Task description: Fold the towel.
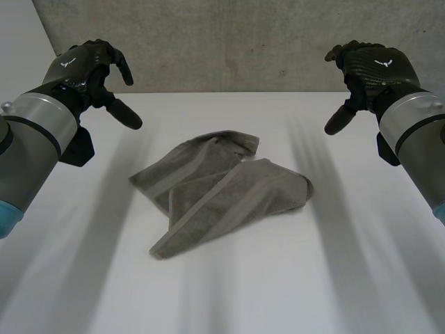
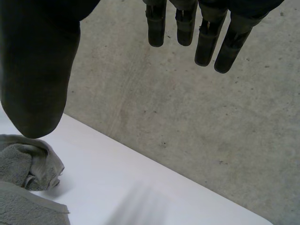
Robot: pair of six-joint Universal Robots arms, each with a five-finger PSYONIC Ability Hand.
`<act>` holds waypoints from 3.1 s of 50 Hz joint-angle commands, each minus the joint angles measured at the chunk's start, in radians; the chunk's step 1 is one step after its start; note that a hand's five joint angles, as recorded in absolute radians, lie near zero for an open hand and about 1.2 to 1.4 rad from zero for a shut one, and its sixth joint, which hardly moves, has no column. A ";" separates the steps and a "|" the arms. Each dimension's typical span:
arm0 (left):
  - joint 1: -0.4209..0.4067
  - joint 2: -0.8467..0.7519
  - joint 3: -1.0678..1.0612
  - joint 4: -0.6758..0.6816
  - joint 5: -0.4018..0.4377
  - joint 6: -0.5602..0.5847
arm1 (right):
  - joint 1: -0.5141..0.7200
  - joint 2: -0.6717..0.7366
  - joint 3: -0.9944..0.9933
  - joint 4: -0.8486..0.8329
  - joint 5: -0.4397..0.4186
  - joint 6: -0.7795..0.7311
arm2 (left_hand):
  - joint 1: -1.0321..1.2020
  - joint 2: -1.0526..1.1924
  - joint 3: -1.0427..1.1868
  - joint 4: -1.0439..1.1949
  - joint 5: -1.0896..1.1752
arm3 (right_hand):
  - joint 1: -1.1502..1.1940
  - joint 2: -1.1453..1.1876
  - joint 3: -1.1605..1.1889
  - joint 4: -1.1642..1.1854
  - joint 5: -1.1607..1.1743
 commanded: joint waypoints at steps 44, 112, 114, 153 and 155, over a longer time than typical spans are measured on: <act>0.056 -0.110 -0.005 0.046 -0.001 0.003 | 0.525 0.663 -0.302 0.009 -0.105 -0.374 | -0.357 -0.067 -0.075 -0.071 -0.029 | 0.792 0.776 0.776 0.763 0.790; -0.044 -0.553 -0.004 0.141 0.161 0.471 | -0.184 0.282 0.173 -0.240 -0.086 -0.069 | -0.298 -0.008 -0.017 -0.012 0.029 | 1.164 1.148 1.147 1.135 1.162; -0.044 -0.553 -0.004 0.147 0.147 0.469 | -0.184 0.282 0.173 -0.240 -0.086 -0.069 | -0.277 0.012 0.004 0.008 0.050 | 1.164 1.148 1.147 1.135 1.162; -0.044 -0.527 -0.013 0.236 0.155 0.294 | -0.184 0.291 0.135 -0.182 -0.091 -0.075 | 0.814 1.104 1.096 1.100 1.142 | 1.164 1.148 1.147 1.135 1.162; -0.044 -0.471 -0.008 0.230 0.158 0.290 | -0.175 0.287 0.099 -0.112 -0.122 -0.092 | 0.814 1.104 1.096 1.100 1.142 | 1.164 1.148 1.147 1.135 1.162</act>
